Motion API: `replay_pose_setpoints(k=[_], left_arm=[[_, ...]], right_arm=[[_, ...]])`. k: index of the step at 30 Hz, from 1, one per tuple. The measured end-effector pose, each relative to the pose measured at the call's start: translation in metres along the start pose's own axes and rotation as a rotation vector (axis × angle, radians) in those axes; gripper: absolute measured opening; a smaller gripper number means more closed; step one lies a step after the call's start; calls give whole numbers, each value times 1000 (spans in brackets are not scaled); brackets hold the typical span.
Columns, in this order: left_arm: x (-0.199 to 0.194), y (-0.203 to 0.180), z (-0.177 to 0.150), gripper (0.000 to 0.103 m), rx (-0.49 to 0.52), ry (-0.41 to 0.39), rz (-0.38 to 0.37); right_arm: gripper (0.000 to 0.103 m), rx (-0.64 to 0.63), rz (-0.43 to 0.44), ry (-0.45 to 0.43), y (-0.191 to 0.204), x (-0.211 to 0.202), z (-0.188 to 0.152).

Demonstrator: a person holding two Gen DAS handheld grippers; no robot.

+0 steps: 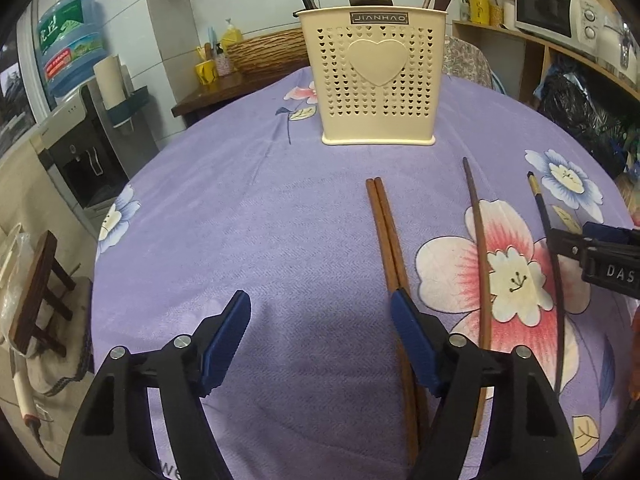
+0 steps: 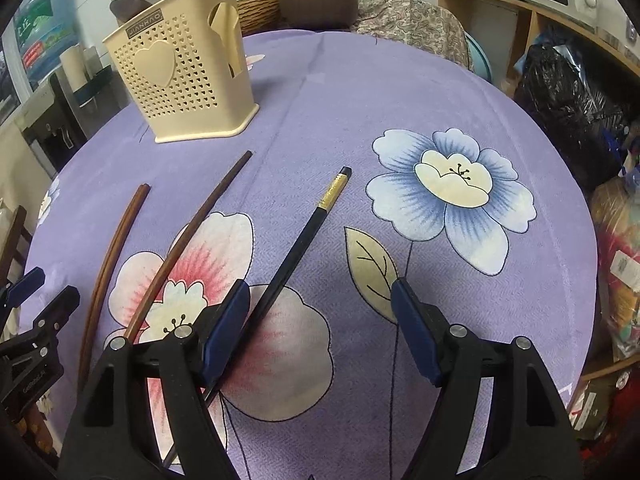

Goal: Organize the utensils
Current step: 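Move the left tool to a brown chopstick while the right tool approaches the gold-tipped black chopstick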

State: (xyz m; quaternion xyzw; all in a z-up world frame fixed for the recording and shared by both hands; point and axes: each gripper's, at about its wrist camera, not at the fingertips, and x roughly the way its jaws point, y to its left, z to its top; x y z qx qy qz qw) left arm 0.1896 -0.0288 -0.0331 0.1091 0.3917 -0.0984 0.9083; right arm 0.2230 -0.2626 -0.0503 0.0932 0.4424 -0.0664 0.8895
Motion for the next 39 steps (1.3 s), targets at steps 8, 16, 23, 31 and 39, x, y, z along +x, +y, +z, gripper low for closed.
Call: replay_pose_setpoints(k=[8,16,23,31,39], left_arm=[[6,-7,-3,69,20,36,-7],[17,-4,1,69,34,57,22],[37,18,21,68,-8,85,1],[61,25,47,49,-84,107,-55],[72,10,64,24,-63,111,-53]], right_arm=[[77,-12,-9,-3,3,2,-2],[78,-17,-13,3,4,3,-1],[78,7,-4,10,-1,9,10],[60,79,-15,18,-12,22,34],[42,44,-43,21,4,33,47]])
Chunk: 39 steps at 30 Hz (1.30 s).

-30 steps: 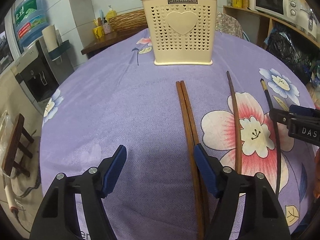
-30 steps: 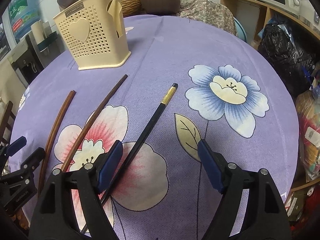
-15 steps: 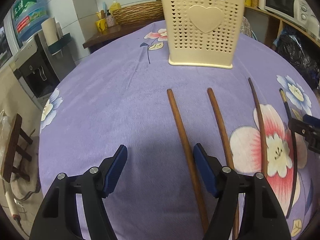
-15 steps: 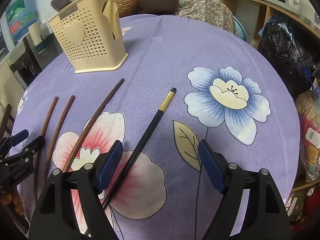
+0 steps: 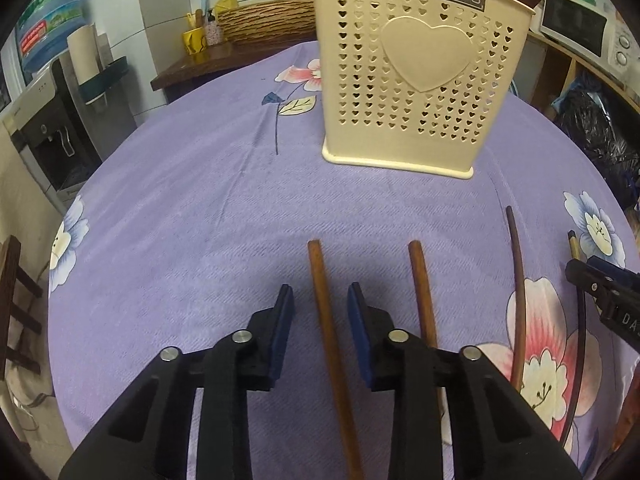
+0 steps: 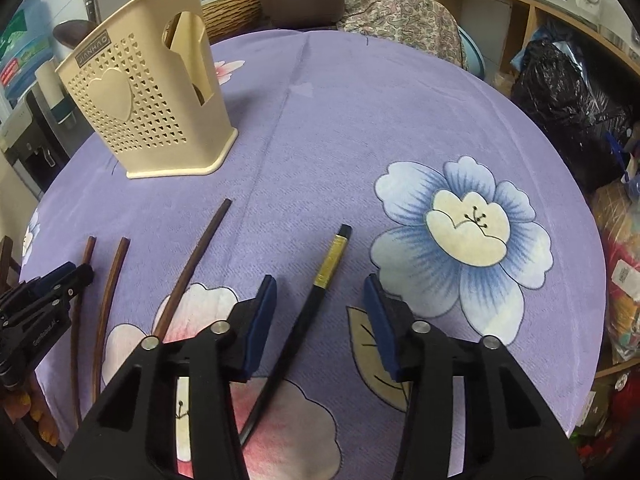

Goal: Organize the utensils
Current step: 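Move the left tool to a brown chopstick while the right tool approaches the gold-tipped black chopstick, then grasp the brown chopstick with the left tool while the right tool grasps the gold-tipped chopstick, lift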

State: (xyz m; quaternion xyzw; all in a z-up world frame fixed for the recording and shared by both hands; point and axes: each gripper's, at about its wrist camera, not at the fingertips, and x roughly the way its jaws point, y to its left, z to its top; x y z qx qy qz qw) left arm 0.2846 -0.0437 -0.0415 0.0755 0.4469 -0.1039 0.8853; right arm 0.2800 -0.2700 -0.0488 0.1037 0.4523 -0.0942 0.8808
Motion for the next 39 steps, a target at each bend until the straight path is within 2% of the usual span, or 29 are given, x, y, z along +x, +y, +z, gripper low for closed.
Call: replay_pose_setpoints(k=[3,9,10,13,23,29,33,35,39], left_arm=[[2,-4,4,17,8,4,3],[4,-7,7,10,15,3,16],[4,-8,7,10,20,2,21],[3,-9,5,10,16,0,22],[4,-12,6,9,10,-13,29],[4,-11,6,9,8,-18,27],[2,-4,10,9,-13,-37,18],[-4,0,13,9,-30,-55,6],[-29,9,22,8,-62,-126,-25]], right_arm=[[32,-8,-2,3,5,4,5],[28,-36,-1,10,16,8,11],[22,-45,-10,7,18,8,11],[13,-57,-16,2,18,8,10],[12,-85,-3,-9,19,8,7],[8,-75,42,-17,16,7,7],[8,-59,89,-41,13,0,10],[8,-43,139,-54,9,-6,12],[8,-27,227,-90,5,-26,19]])
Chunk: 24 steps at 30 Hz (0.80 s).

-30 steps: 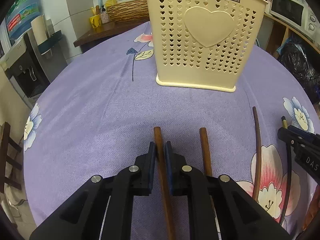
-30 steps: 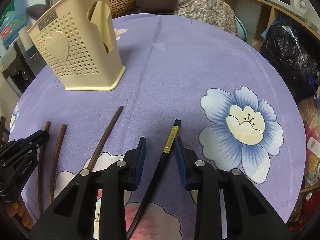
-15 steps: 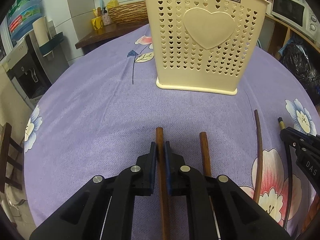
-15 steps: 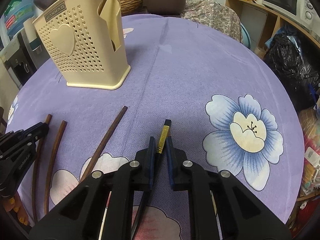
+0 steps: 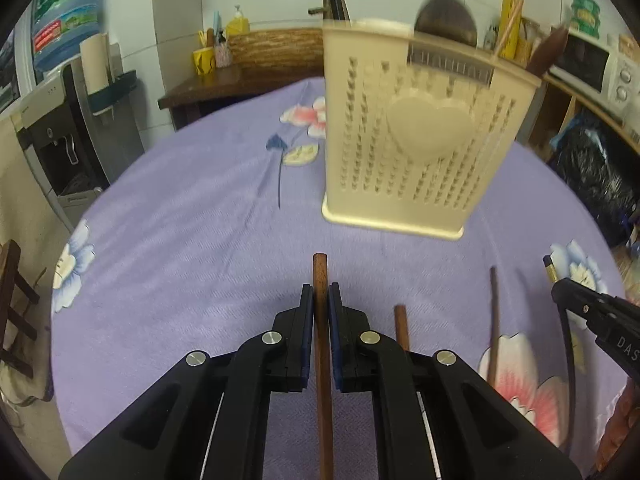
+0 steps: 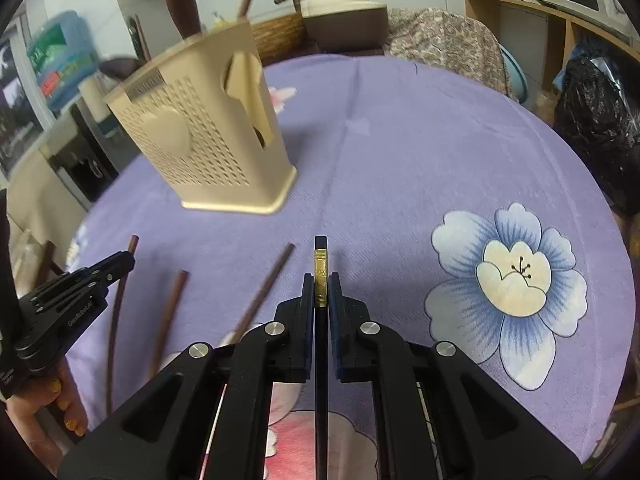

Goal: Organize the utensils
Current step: 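Grasp the brown chopstick with the left tool while the right tool grasps the gold-tipped chopstick, lift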

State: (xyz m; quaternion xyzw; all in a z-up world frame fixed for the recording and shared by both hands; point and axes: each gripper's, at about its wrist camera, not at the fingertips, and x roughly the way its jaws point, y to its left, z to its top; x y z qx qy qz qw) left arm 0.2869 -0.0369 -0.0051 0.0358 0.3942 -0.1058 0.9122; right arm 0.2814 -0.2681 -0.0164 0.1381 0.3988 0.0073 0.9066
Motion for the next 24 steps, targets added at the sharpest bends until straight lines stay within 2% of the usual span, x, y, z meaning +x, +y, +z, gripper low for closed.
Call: replay_pose_setpoints(k=[5,9,13,18,24], left_arm=[[-39,6,17,8,-14,-103,-21],[-76,16,31,8,-38,-192,-44],[-97,23,41,8,-64,-246,-63],[-121,34,50,8,-95,-306,-67],[-131,37,52,8,-100,-336,-55]], right_arm=[[8,0,119,-65,3,-36,15],[8,-47,152,-152,10,-73,27],[8,-88,187,-229,16,-107,40],[8,-121,189,-300,19,-139,51],[8,-157,159,-321,27,-148,56]])
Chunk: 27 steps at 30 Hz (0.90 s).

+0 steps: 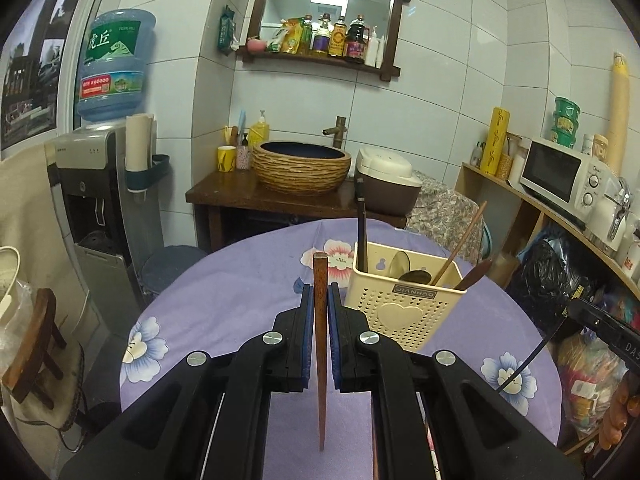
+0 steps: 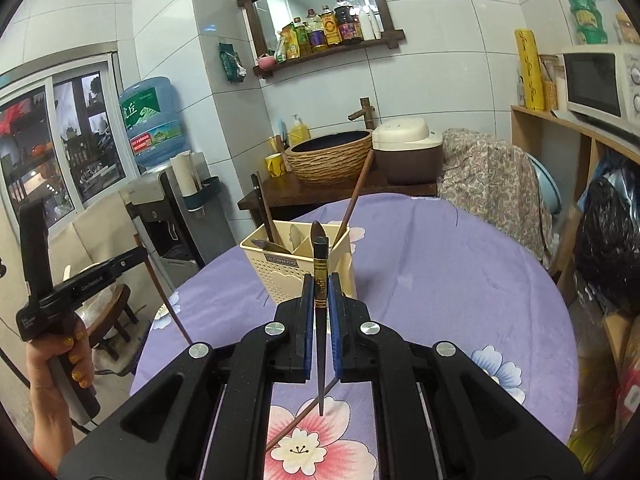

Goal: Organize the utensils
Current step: 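Grasp the brown chopstick with the left tool while the right tool grasps the gold-tipped chopstick, lift, then carry the brown and gold-tipped chopsticks over the holder and lower them in with both tools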

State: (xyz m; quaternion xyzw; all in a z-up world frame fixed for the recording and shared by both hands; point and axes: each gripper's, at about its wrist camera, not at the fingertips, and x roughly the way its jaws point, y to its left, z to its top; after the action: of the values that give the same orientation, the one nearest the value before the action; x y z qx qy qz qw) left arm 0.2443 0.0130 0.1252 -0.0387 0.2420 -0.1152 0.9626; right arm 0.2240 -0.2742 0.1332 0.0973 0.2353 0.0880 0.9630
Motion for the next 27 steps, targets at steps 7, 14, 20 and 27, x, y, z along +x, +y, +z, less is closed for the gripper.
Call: replay_pose_setpoints(k=[7,14,20,27], left_arm=[[-2,0,0,8,4,1,-1],[-3,3,1,8,6,-4,4],[-4,5,4,8,7,-7,-1],[-7,7,18,8,21,-18,-10]], right_arm=[[8,-20,-6,8,2,1,2],[8,-38,-11,8,7,1,2],[8,-47,-7,10,9,1,3],[8,-72,-2,8,12,0,14]])
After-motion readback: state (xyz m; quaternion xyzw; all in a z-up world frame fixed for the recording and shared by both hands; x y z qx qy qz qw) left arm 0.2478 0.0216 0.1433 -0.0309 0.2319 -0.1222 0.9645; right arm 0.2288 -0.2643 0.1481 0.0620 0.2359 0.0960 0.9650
